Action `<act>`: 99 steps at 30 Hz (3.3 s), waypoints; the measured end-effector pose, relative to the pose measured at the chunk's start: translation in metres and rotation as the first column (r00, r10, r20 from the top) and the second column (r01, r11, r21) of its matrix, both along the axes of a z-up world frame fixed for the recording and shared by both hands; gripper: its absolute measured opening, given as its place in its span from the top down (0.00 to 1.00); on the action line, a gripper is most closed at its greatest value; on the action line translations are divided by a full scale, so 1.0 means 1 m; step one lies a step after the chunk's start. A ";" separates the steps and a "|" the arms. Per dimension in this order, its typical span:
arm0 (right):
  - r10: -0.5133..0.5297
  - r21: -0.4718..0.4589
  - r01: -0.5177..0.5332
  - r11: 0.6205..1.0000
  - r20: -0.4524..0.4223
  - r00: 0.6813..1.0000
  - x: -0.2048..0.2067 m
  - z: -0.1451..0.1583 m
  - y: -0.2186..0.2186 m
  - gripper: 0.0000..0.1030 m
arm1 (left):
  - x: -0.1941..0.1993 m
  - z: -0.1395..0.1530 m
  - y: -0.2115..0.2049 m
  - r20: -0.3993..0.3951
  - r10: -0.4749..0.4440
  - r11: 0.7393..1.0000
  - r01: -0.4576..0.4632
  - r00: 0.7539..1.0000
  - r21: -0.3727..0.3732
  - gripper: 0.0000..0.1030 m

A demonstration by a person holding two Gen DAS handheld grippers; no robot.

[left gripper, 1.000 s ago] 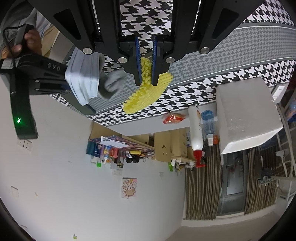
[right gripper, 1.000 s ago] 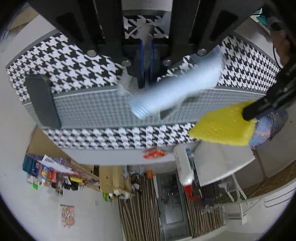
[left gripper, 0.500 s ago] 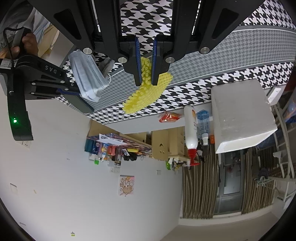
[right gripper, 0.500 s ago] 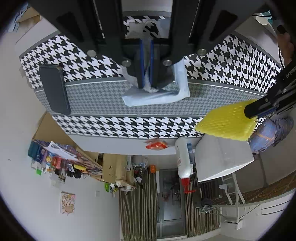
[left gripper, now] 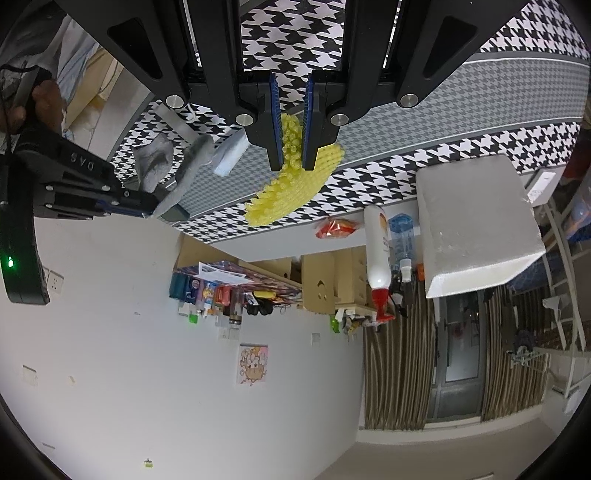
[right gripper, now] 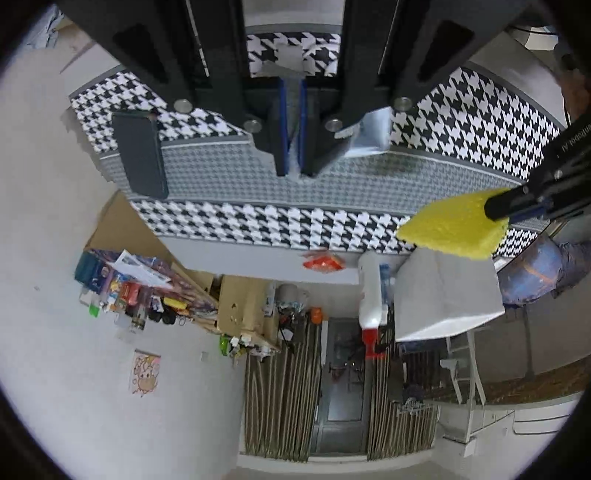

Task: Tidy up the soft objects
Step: 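Carry the yellow brush in the left tool while the right tool carries the grey sock toward the foam box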

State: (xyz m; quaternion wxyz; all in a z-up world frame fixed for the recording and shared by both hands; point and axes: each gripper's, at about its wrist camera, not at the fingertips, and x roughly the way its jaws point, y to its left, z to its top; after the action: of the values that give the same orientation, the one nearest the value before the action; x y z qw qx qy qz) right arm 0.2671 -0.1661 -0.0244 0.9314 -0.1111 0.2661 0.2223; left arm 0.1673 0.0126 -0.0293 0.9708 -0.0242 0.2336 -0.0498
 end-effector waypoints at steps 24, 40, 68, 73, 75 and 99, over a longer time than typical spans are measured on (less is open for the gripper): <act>0.072 0.090 -0.075 0.993 0.037 0.997 -0.015 0.024 0.013 0.93 | -0.019 0.023 0.015 0.050 0.041 0.999 -0.042 0.998 0.014 0.89; 0.127 0.137 -0.134 0.981 0.056 0.990 -0.016 0.035 0.034 0.93 | -0.023 0.041 0.033 0.072 0.088 0.996 -0.090 0.994 0.027 0.89; 0.202 0.144 -0.215 0.966 0.101 0.974 -0.007 0.065 0.078 0.93 | -0.004 0.074 0.060 0.109 0.125 0.991 -0.130 0.986 0.040 0.89; 0.212 0.132 -0.227 0.965 0.118 0.970 -0.004 0.073 0.086 0.93 | -0.001 0.082 0.061 0.117 0.133 0.988 -0.141 0.984 0.059 0.89; 0.217 0.130 -0.232 0.964 0.121 0.969 -0.002 0.076 0.090 0.93 | 0.000 0.084 0.063 0.121 0.136 0.988 -0.144 0.983 0.061 0.89; 0.232 0.113 -0.252 0.961 0.163 0.959 0.026 0.118 0.131 0.93 | 0.034 0.114 0.096 0.169 0.211 0.973 -0.223 0.963 0.054 0.89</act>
State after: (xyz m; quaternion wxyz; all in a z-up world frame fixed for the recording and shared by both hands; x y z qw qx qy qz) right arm 0.2926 -0.0354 0.0932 0.9196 -0.0970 0.1653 0.3430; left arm 0.2009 0.1083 0.0847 0.9864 -0.0103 0.1513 0.0634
